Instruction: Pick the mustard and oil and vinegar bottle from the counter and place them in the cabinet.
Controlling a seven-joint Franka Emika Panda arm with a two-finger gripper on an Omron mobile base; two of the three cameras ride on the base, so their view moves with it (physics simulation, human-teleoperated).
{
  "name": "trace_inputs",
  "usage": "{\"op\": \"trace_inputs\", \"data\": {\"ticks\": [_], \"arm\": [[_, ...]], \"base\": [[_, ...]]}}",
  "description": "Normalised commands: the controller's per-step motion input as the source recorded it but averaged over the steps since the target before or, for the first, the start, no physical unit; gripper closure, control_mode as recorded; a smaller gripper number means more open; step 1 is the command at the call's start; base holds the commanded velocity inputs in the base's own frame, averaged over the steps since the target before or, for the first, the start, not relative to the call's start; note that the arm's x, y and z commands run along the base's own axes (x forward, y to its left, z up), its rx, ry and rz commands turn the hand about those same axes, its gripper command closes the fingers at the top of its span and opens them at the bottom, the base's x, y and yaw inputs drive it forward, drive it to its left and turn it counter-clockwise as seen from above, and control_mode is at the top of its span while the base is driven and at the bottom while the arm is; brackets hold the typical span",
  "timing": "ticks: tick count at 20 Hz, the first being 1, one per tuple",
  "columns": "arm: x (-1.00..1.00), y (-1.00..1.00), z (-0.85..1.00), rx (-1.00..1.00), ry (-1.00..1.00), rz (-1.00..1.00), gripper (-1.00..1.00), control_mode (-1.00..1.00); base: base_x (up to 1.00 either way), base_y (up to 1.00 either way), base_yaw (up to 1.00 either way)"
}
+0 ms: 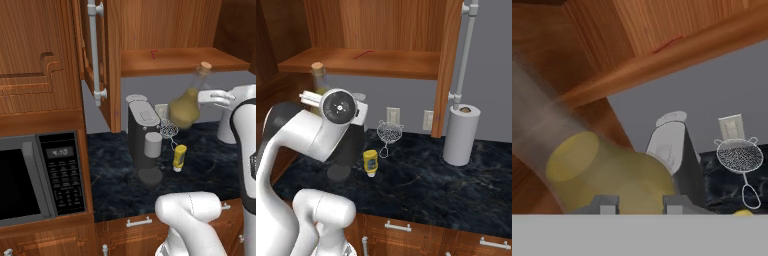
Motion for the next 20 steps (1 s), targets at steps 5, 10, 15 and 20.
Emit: {"op": "trace_inputs", "data": {"ticks": [5,10,15,20], "arm": [[0.03,0.00,0.46,0.01,0.00,-0.09,1.00,-1.00],[0.11,0.00,0.50,0.01,0.00,-0.08,1.00,-1.00],[0.19,0.00,0.50,0.01,0.00,-0.08,1.00,-1.00],[0.28,0.00,0.41,0.00,0.00,-0.06,1.00,-1.00]], "base": [[0.00,0.00,0.00],[0.00,0.00,0.00],[0.00,0.00,0.00],[0.00,0.00,0.00]]}}
